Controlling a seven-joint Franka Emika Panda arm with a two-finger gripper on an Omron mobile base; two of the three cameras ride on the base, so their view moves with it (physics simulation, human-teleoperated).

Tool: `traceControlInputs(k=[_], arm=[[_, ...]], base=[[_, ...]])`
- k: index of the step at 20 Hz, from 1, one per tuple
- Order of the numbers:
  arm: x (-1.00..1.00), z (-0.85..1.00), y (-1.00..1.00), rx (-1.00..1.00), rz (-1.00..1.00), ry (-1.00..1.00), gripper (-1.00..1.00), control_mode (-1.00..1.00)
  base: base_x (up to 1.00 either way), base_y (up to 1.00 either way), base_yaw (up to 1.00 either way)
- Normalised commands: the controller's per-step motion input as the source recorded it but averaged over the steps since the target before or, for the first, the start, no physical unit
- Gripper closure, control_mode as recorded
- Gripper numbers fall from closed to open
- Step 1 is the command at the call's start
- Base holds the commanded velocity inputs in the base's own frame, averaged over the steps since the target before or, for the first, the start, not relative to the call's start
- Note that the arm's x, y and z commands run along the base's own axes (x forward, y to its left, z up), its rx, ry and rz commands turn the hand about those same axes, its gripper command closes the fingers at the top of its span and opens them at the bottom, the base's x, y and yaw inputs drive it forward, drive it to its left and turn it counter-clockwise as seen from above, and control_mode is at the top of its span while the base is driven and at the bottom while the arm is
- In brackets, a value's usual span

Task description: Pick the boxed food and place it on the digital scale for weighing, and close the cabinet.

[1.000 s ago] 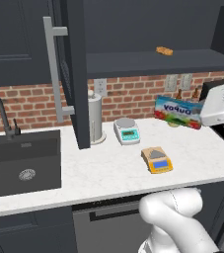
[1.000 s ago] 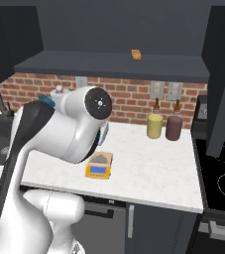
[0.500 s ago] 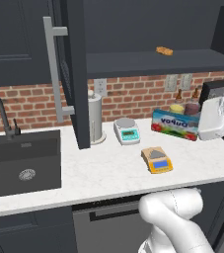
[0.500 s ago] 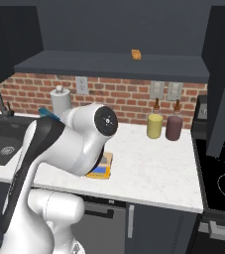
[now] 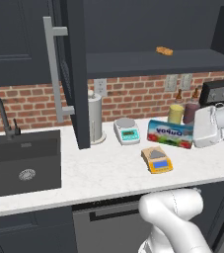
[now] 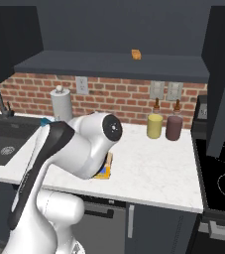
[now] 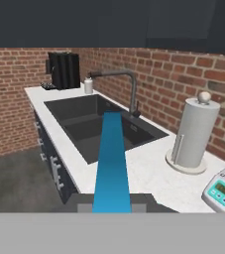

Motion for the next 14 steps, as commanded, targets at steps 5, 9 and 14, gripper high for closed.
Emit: traceControlInputs(k=[5, 9, 14], arm=[[0.33, -0.26, -0.01, 0.0, 0.05, 0.06, 1.0, -1.0], [0.26, -0.22, -0.06, 0.0, 0.05, 0.0, 1.0, -1.0], [0.15, -0.34, -0.07, 0.0, 0.05, -0.02, 1.0, -1.0]], base=[[0.0, 0.0, 0.0], [0.0, 0.0, 0.0], [0.0, 0.0, 0.0]])
